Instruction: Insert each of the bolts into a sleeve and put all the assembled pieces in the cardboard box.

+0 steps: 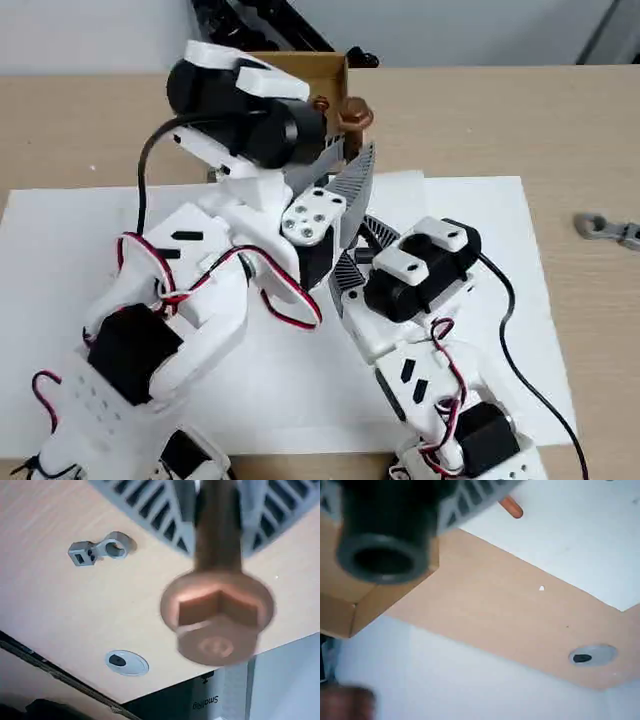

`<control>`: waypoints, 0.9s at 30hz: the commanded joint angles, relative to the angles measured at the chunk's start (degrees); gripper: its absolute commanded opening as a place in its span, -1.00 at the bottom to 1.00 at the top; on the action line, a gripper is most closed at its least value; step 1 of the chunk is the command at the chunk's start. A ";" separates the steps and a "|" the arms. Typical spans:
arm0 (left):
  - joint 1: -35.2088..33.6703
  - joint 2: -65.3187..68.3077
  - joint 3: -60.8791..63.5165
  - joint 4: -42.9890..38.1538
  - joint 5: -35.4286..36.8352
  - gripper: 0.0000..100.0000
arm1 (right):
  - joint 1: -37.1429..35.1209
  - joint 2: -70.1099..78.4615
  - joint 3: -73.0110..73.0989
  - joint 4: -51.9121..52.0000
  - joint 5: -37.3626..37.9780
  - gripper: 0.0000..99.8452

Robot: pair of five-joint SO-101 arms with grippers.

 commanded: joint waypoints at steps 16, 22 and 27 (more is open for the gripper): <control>-0.18 -0.09 8.66 -5.54 3.08 -0.99 | 1.98 0.13 -0.88 -1.63 0.35 -1.00; -2.64 -0.09 8.84 -5.71 3.08 -0.99 | 1.98 0.13 -0.88 -1.63 0.35 -1.00; -5.27 -0.09 8.92 -5.63 3.16 -0.99 | 2.07 0.13 -0.88 -1.63 0.35 -1.00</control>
